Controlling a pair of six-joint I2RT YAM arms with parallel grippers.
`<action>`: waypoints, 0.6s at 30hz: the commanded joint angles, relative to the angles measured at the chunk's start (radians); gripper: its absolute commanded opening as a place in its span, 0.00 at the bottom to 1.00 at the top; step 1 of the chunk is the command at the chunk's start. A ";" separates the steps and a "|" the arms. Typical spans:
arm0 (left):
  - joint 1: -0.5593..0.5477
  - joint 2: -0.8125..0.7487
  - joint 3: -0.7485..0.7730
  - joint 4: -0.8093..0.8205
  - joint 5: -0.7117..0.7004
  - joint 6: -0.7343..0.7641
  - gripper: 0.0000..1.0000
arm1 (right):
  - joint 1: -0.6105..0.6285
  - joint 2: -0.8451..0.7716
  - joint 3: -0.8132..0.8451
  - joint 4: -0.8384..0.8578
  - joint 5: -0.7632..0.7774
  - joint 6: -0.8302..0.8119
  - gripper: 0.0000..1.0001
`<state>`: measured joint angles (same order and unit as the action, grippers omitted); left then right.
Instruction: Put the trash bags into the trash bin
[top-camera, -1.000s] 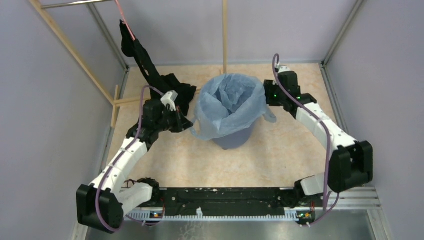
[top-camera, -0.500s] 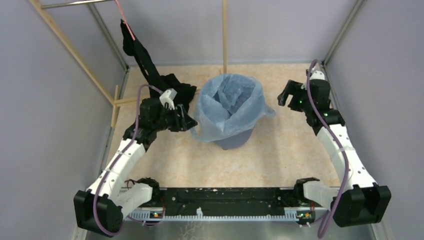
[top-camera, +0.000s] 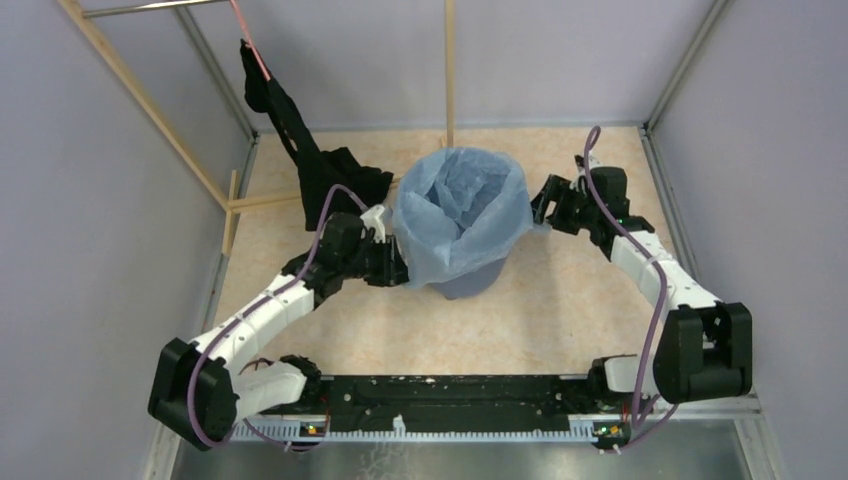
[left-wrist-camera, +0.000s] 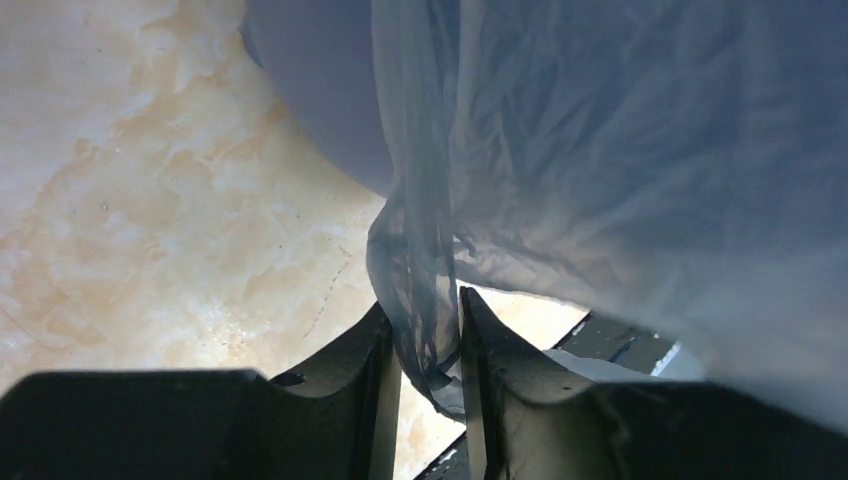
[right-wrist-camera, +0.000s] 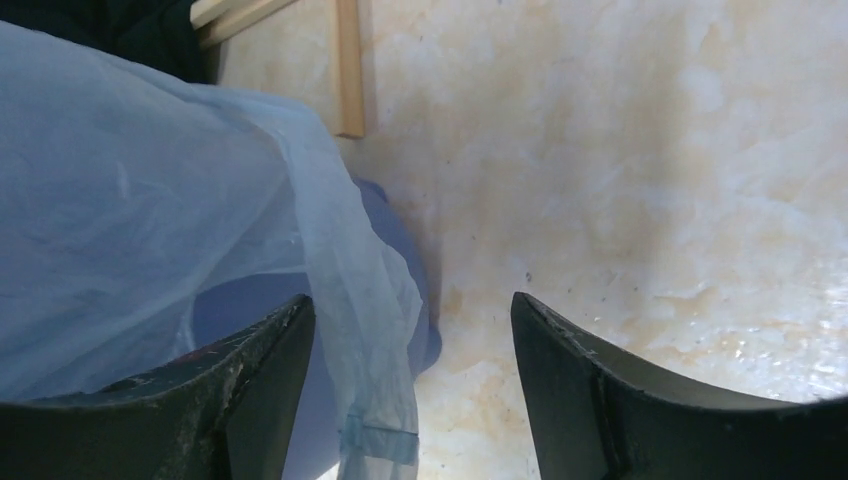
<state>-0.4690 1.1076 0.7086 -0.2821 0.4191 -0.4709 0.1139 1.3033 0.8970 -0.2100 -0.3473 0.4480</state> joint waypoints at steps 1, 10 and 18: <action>-0.028 0.027 -0.038 0.064 -0.100 -0.001 0.29 | 0.001 0.017 -0.054 0.145 -0.104 0.054 0.68; -0.043 0.092 -0.171 0.192 -0.114 -0.050 0.02 | 0.001 0.044 -0.106 0.204 -0.143 0.077 0.47; -0.050 0.145 -0.223 0.266 -0.121 -0.078 0.03 | 0.002 0.093 -0.115 0.252 -0.116 0.061 0.29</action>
<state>-0.5152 1.2339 0.4927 -0.0887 0.3214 -0.5388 0.1139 1.3636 0.7856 -0.0368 -0.4736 0.5198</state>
